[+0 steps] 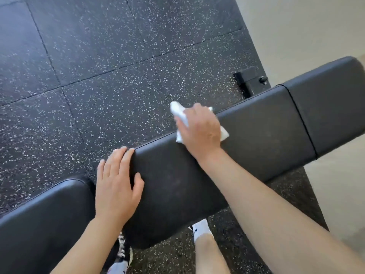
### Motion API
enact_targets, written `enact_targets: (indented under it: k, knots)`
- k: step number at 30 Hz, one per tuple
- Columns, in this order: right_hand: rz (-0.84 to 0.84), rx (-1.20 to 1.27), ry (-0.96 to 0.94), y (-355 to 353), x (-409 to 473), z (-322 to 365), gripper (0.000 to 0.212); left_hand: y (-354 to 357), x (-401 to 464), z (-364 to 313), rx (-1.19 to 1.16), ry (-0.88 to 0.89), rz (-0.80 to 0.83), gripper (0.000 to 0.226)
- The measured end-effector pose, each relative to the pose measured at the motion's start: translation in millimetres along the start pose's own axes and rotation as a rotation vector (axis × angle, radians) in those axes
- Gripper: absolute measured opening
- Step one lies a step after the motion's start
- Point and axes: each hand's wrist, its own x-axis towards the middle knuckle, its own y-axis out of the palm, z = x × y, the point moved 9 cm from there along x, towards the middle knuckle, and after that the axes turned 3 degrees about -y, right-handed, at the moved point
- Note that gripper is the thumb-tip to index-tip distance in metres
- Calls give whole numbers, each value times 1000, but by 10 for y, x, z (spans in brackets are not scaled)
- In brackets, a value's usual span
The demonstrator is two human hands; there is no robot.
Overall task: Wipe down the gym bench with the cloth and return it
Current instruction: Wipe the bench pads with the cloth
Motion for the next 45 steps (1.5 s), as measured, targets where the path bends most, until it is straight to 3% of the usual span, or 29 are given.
enact_targets:
  k: [3, 6, 10, 14, 17, 19, 23, 29, 33, 35, 38, 41, 45]
  knots:
    - [170, 224, -239, 270, -181, 989, 23, 19, -109, 242, -89, -309, -58, 68]
    - [219, 253, -395, 331, -287, 1195, 24, 58, -244, 252, -193, -528, -74, 68]
    - [131, 195, -376, 173, 16, 248, 27, 37, -222, 168, -174, -568, -138, 68]
    - [146, 35, -199, 119, 372, -1005, 38, 64, -216, 175, -204, -582, -156, 75]
    - [328, -106, -180, 291, 412, -1229, 59, 78, -245, 213, -227, -575, -187, 75]
    - [278, -85, -90, 213, 419, -1121, 43, 88, -254, 258, -249, -580, -200, 76]
    - [218, -6, -167, 173, 214, -136, 43, 125, -288, 313, -315, -608, -187, 81]
    - [416, 198, -385, 661, -223, 1900, 39, 154, -535, 341, -597, -797, -180, 80]
    - [540, 229, -560, 822, -342, 2484, 42, 214, -780, 352, -663, -865, -136, 75]
    - [634, 227, -543, 823, -251, 2230, 48, 219, -841, 358, -652, -878, -100, 79]
    - [743, 10, -374, 790, 25, 1246, 56, 211, -842, 380, -667, -883, -97, 78]
    - [733, -116, -232, 541, 281, 379, 70, 237, -835, 406, -665, -889, -84, 77]
    - [669, -148, -213, 521, 243, 465, 63, 260, -847, 408, -700, -884, -90, 77]
